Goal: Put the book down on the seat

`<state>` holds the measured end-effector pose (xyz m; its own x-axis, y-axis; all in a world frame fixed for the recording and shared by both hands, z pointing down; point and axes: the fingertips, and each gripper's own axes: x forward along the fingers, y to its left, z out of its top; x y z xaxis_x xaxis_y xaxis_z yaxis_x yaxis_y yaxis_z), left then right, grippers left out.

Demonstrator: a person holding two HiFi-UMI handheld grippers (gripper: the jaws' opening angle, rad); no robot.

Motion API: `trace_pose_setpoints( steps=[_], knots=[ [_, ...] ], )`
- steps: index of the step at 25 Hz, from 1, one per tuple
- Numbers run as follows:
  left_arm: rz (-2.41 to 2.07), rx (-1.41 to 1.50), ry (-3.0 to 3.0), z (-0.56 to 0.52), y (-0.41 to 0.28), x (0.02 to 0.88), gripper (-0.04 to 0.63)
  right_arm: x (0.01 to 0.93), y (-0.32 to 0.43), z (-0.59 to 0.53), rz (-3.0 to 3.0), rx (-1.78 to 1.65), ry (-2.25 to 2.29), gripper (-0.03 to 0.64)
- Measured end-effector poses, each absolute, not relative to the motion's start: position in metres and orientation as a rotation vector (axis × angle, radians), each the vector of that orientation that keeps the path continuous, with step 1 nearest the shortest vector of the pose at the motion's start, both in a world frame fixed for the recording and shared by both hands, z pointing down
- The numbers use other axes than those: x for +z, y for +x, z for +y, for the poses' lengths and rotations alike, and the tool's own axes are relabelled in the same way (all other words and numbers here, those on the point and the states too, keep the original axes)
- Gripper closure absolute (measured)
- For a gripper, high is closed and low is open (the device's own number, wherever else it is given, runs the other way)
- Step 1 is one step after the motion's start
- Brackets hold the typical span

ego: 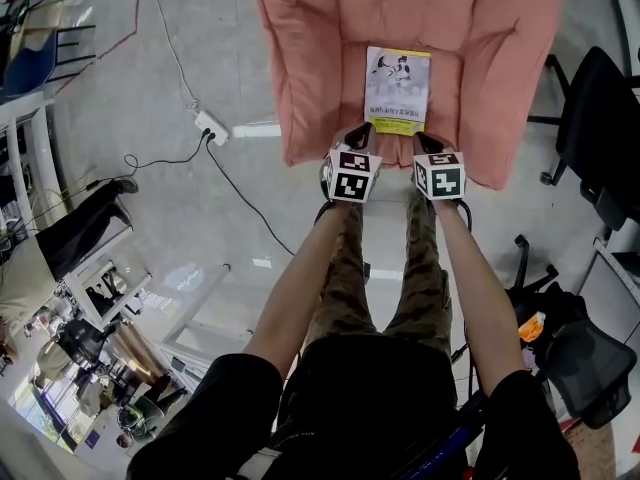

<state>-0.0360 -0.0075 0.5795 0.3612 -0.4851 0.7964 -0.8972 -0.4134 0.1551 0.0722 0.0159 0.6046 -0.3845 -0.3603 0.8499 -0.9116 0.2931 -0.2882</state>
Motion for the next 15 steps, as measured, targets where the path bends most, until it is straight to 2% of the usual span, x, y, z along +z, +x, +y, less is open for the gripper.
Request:
trace_pose_setpoints(
  steps=[15],
  knots=[
    [-1.169,0.929,2.058,-0.001,-0.023,0.511,0.594,0.523,0.052,0.003,-1.968,0.891,1.1,0.604]
  ],
)
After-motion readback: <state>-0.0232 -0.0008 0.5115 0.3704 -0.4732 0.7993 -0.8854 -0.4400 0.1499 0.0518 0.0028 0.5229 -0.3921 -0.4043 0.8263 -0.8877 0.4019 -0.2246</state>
